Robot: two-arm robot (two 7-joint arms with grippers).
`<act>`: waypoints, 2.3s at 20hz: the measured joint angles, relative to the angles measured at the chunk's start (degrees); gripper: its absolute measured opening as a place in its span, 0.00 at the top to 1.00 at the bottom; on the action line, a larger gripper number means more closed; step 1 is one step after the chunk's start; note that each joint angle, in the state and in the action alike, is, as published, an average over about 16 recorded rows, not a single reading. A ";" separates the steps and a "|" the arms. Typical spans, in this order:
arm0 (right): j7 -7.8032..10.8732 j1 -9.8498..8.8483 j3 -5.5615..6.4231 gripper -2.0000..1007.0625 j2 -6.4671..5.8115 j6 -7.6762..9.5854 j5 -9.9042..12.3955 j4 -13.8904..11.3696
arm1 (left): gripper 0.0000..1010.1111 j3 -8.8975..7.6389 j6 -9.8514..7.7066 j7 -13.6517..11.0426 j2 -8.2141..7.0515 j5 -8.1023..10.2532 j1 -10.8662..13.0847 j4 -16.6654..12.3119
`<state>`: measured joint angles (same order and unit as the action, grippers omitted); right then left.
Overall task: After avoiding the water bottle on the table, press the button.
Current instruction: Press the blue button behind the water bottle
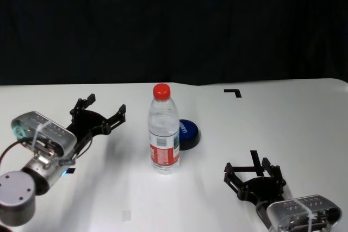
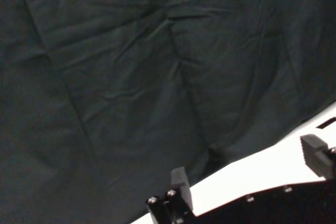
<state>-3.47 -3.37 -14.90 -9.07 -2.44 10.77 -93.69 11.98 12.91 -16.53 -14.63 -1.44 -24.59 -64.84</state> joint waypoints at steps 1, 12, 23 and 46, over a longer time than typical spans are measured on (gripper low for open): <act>0.00 0.00 0.00 0.00 0.00 0.00 0.00 0.00 | 0.00 0.23 0.27 -0.11 0.13 0.02 -0.46 0.62; 0.00 0.00 0.00 0.00 0.00 0.00 0.00 0.00 | 0.00 2.50 3.41 -1.15 2.08 0.19 -5.62 8.48; 0.00 0.00 0.00 0.00 0.00 0.00 0.00 0.00 | 0.00 3.89 5.99 -1.82 4.15 0.39 -9.81 15.96; 0.00 0.00 0.00 0.00 0.00 0.00 0.00 0.00 | 0.00 4.58 8.61 -2.44 6.06 0.33 -14.00 23.14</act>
<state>-3.47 -3.37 -14.90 -9.07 -2.44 10.77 -93.69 16.56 21.52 -18.97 -8.57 -1.10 -38.59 -41.69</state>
